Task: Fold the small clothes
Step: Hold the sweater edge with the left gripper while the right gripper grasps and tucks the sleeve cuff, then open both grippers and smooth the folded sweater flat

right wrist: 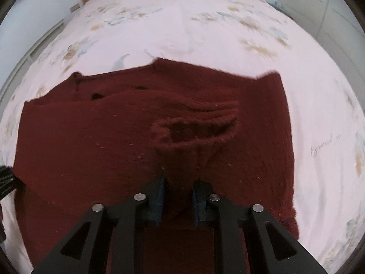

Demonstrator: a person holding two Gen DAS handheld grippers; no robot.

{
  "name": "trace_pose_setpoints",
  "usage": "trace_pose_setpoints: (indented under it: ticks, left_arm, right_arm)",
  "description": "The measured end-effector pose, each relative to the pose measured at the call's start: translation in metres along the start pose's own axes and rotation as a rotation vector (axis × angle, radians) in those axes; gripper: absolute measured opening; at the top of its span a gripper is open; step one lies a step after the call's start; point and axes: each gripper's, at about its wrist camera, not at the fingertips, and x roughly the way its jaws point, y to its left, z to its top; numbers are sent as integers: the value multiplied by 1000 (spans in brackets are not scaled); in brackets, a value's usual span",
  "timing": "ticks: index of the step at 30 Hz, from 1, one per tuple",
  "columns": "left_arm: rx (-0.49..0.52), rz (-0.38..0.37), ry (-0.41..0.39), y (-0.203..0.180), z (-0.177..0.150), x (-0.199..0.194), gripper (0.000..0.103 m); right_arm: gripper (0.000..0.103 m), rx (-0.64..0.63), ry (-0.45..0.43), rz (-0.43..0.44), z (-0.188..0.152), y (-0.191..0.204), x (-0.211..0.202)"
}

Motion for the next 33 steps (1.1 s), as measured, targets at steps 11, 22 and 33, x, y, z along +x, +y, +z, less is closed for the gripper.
trace_pose_setpoints:
  ticks: [11,22,33]
  left_arm:
    - [-45,7,-14,5,-3,4,18]
    - [-91,-17,-17,16,-11,-43,86]
    - [2,-68,-183,-62,22,-70,102]
  right_arm:
    - [56,26,17,-59,-23,-34,-21]
    - [83,-39,-80,-73,-8,-6,-86]
    - [102,-205,-115,-88,-14,72,-52]
